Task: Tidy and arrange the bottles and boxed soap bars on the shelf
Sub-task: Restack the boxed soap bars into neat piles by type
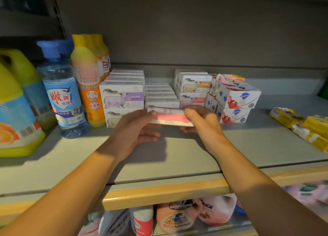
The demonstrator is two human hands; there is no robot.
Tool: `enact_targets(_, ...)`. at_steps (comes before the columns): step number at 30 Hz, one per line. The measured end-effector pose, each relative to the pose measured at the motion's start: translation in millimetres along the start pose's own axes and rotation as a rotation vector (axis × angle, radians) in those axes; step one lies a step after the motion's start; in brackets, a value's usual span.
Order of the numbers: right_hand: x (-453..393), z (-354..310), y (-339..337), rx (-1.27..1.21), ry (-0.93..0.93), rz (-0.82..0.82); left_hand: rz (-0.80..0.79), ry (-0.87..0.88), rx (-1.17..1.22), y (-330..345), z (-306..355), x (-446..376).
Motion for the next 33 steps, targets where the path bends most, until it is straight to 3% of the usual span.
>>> enact_targets(4,-0.7,11.0,1.6,0.005,0.165,-0.055,-0.018,0.022,-0.141,-2.8,-2.3,0.5)
enact_targets(9,-3.2,16.0,1.7,0.024,0.222,-0.090,-0.004,0.015,-0.164,-6.8,-4.8,-0.5)
enact_targets(14,-3.2,9.9,3.8,-0.127,0.107,-0.160,-0.010,0.032,-0.136,-1.1,-6.6,-1.5)
enact_targets(17,7.5,-5.1,8.6,0.062,-0.112,-0.174,0.049,0.072,-0.163,-4.5,-4.0,-2.4)
enact_targets(22,6.0,-7.7,10.4,0.177,-0.197,-0.087,0.095,0.263,-0.389,-10.8,11.0,-3.0)
enact_targets(28,2.4,-8.4,5.8,0.114,-0.205,-0.033,-0.030,0.538,-0.513,3.3,34.9,3.5)
enact_targets(33,6.9,-12.2,4.8,0.462,-0.288,0.083,0.025,0.832,-0.860,11.0,60.1,17.9)
Point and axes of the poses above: each hand's wrist, its own x-axis away from the middle knuckle, its own y-axis out of the palm, z = x × y, the point moved 7 cm from there along -x, towards the middle knuckle, and after that the axes turned 13 degrees about y, right-handed, at the moved point
